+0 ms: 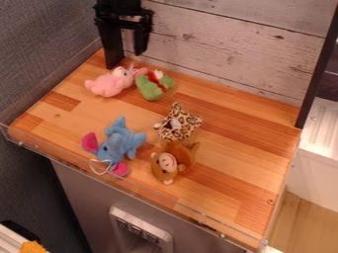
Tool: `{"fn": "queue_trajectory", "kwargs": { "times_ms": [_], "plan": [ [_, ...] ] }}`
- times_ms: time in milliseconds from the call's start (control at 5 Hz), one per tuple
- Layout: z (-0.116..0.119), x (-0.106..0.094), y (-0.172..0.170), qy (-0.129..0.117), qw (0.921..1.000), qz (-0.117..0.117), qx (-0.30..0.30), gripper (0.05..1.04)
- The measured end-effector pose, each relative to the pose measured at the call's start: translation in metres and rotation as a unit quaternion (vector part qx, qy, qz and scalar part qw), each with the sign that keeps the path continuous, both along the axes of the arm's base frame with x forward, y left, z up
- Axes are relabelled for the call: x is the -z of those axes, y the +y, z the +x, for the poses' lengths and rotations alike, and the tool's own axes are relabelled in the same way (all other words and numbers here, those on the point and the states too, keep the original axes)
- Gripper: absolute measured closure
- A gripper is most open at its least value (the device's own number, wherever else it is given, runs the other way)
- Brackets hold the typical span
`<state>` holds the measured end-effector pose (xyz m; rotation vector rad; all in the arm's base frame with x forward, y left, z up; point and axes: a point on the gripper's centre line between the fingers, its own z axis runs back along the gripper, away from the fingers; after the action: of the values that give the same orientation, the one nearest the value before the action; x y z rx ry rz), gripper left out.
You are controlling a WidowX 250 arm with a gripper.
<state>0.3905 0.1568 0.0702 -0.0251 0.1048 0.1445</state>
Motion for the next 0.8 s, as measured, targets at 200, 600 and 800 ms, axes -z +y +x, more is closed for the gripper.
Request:
{"fn": "queue_trajectory", "kwargs": {
  "times_ms": [200, 600, 800],
  "plan": [
    [-0.004, 0.004, 0.003, 0.004, 1.0000, -0.003, -0.005, 0.085],
    [-0.020, 0.040, 0.005, 0.015, 0.9956, 0.000, -0.092, 0.085],
    [-0.026, 0.053, 0.005, 0.017, 0.9920, 0.003, -0.125, 0.085]
  ]
}}
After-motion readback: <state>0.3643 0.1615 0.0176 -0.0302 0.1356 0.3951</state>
